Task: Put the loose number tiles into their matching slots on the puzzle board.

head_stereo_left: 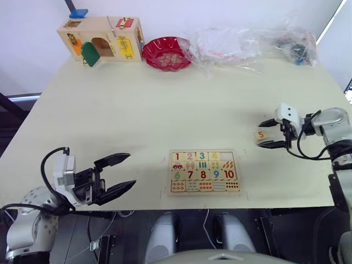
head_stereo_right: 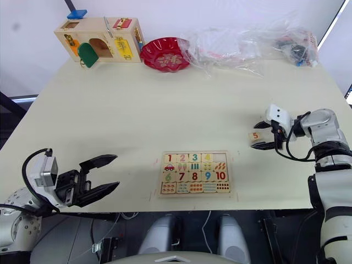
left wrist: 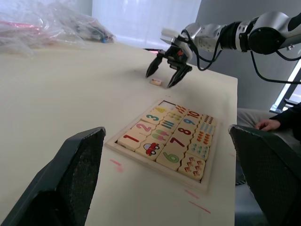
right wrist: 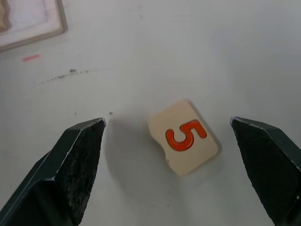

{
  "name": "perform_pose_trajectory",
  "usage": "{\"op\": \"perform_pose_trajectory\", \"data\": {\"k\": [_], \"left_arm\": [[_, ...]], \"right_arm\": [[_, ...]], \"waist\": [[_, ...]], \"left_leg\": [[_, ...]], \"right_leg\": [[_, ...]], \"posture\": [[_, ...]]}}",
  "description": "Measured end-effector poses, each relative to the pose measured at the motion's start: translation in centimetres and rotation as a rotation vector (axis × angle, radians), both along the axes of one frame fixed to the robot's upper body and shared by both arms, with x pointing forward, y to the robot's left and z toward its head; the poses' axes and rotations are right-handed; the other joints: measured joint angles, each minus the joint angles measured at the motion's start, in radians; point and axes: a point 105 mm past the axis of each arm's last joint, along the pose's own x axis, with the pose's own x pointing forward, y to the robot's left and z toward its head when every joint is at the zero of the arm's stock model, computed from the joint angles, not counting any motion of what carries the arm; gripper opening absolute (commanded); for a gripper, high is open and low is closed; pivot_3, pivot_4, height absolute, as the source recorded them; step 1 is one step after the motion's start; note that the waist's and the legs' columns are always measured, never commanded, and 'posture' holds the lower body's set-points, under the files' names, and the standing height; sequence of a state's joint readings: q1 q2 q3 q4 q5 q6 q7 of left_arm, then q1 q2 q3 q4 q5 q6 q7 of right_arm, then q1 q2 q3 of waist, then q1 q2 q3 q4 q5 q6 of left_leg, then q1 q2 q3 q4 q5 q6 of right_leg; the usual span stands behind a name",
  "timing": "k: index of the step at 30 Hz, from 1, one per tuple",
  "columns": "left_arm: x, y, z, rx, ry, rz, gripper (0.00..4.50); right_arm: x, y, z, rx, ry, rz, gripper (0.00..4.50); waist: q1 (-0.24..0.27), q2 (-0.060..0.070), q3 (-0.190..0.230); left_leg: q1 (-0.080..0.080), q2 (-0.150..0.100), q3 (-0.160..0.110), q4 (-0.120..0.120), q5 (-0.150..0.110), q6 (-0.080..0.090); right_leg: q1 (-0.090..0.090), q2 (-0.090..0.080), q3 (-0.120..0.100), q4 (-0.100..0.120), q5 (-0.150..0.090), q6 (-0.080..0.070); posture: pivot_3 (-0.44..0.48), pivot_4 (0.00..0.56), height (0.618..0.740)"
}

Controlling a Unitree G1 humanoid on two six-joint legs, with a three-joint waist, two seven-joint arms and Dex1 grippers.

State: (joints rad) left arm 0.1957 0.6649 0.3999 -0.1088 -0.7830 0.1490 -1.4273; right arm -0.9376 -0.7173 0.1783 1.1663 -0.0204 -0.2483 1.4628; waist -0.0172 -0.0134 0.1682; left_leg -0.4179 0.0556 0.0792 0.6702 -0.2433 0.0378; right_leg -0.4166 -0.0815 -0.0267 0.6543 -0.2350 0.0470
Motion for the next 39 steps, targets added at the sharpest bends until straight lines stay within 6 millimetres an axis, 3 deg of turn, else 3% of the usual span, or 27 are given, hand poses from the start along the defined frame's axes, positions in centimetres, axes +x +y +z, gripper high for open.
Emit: {"op": "perform_pose_trajectory", "data": {"k": [4, 6, 9, 35, 36, 38, 39], "left_arm": [[0.1, 0.0, 0.2, -0.009, -0.009, 0.001, 4.5], [0.1, -0.1, 0.1, -0.016, -0.011, 0.003, 4.5], [0.1, -0.1, 0.1, -0.024, -0.013, 0.005, 4.5], [0.7, 0.1, -0.2, -0.022, -0.022, 0.02, 4.5], [0.7, 0.0, -0.3, -0.024, -0.02, 0.018, 4.5], [0.7, 0.0, -0.3, -0.027, -0.02, 0.018, 4.5], [0.7, -0.1, -0.3, -0.027, -0.021, 0.018, 4.5]], "right_arm": [[0.2, -0.2, 0.0, -0.009, -0.006, -0.011, 4.46], [0.2, -0.2, -0.1, -0.004, -0.008, -0.017, 3.94], [0.2, -0.3, -0.1, 0.008, -0.006, -0.031, 2.68], [-0.9, -0.4, -0.6, 0.014, 0.019, 0.028, 2.68], [-0.9, -0.4, -0.6, 0.016, 0.02, 0.027, 2.25], [-0.9, -0.5, -0.6, 0.018, 0.019, 0.023, 1.81], [-0.9, -0.5, -0.7, 0.02, 0.017, 0.019, 1.22]], "waist": [[-0.001, 0.0, 0.0], [-0.001, 0.0, 0.0], [0.0, 0.0, 0.0], [-0.001, 0.0, 0.0], [-0.001, 0.0, 0.0], [0.0, 0.0, 0.0], [0.0, 0.0, 0.0]], "left_leg": [[0.001, 0.0, 0.001, 0.0, 0.0, 0.0], [0.001, 0.0, 0.001, 0.0, 0.0, 0.0], [0.001, 0.0, 0.001, 0.0, 0.0, 0.0], [0.002, 0.0, 0.002, 0.0, 0.0, 0.0], [0.002, 0.0, 0.002, 0.0, 0.0, 0.0], [0.002, 0.0, 0.002, 0.0, 0.0, 0.0], [0.002, 0.0, 0.002, 0.0, 0.0, 0.0]], "right_leg": [[0.0, 0.0, 0.001, 0.001, 0.0, 0.0], [0.0, 0.0, 0.001, 0.001, 0.0, 0.0], [0.0, 0.0, 0.001, 0.001, 0.0, 0.0], [0.001, 0.0, 0.002, 0.001, 0.0, 0.0], [0.001, 0.0, 0.002, 0.001, 0.0, 0.0], [0.001, 0.0, 0.002, 0.001, 0.0, 0.0], [0.001, 0.0, 0.002, 0.001, 0.0, 0.0]], "posture": [[0.0, 0.15, 0.74], [0.0, 0.15, 0.74], [0.0, 0.15, 0.74], [0.0, 0.15, 0.74], [0.0, 0.15, 0.74], [0.0, 0.15, 0.74], [0.0, 0.15, 0.74]]}}
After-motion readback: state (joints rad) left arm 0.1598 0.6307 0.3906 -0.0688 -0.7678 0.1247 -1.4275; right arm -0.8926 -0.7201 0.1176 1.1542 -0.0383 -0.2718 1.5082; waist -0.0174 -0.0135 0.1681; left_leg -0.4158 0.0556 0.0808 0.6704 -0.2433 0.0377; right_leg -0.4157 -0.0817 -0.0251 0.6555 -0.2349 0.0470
